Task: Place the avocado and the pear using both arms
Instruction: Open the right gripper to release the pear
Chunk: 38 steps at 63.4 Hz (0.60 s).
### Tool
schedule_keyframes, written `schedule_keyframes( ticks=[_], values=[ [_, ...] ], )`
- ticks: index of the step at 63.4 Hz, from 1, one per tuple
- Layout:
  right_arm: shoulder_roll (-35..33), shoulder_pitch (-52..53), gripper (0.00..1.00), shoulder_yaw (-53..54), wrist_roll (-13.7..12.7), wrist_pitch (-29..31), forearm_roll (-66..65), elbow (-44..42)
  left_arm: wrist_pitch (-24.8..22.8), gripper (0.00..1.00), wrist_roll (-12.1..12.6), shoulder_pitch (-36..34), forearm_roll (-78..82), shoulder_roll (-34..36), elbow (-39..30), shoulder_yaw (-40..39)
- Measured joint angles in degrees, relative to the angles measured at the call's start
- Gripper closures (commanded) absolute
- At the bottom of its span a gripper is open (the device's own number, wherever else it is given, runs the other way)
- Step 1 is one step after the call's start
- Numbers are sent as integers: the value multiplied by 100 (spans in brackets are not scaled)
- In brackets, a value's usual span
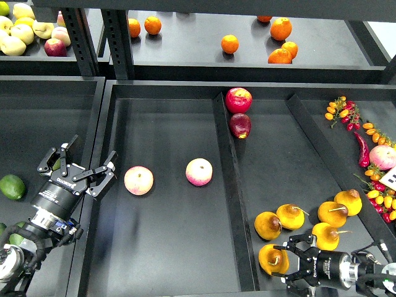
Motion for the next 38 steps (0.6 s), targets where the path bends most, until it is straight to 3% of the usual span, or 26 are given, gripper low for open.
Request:
schedule_keyframes(
  ticks=[19, 38],
  values=[
    [4, 36, 41, 8, 0, -10, -15, -62, 0, 1, 0, 4, 0, 0, -9, 6],
    [-4, 29, 33, 8, 0, -10, -12, -82, 0, 1, 0, 11, 0, 0, -25, 7]
  ],
)
